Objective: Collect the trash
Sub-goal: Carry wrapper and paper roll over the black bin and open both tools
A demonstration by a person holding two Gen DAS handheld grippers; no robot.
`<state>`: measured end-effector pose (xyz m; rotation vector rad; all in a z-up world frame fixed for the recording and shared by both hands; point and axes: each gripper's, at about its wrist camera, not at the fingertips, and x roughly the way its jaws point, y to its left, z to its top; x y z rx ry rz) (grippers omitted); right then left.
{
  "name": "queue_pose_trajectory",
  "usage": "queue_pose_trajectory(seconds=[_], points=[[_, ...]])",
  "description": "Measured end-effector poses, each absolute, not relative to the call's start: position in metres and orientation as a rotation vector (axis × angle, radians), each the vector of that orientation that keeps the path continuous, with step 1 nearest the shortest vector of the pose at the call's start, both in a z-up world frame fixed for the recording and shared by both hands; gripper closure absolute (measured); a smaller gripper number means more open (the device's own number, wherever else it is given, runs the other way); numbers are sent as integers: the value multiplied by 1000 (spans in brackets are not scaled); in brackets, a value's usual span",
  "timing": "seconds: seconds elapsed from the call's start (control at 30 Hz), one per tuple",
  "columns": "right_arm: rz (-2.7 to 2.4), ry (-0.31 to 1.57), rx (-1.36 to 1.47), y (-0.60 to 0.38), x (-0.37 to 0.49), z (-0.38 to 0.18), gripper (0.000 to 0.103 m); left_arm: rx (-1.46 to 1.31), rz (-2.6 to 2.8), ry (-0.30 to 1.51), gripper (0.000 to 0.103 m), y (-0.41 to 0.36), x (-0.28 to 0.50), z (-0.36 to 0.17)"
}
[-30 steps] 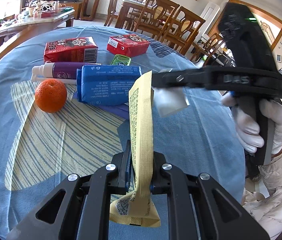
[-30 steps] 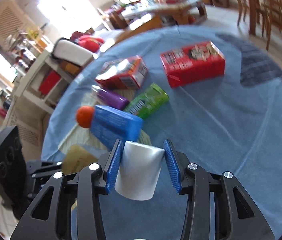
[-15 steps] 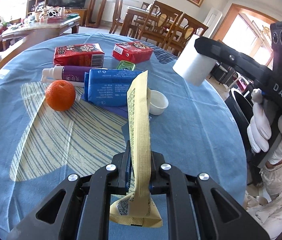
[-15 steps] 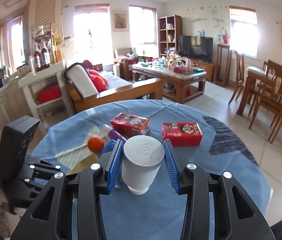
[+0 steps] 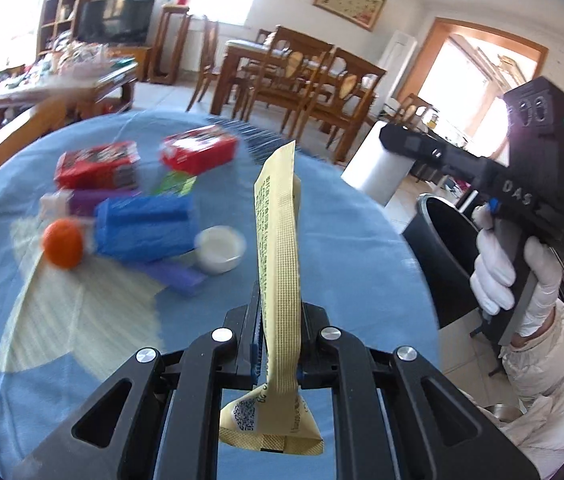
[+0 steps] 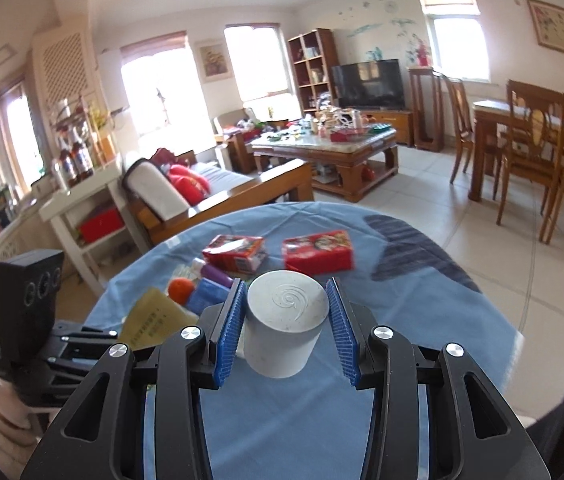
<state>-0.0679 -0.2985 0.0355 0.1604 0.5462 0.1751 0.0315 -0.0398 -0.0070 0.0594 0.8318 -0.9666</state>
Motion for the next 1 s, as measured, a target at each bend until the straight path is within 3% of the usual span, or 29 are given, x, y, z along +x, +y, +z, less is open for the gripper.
queue_pose_trajectory(seconds=[0.4,0.77,1.0], points=[[29,510,240,-425,-170,35,61,149,-1143,810,90,-172,-24,2],[-171,502,371,-549,-266,3,61,261,-1358,859,90,-310,-78,-18],[-244,514,452,-598,-305,-23,61,319,-1411,878,90,-360,-97,-31]])
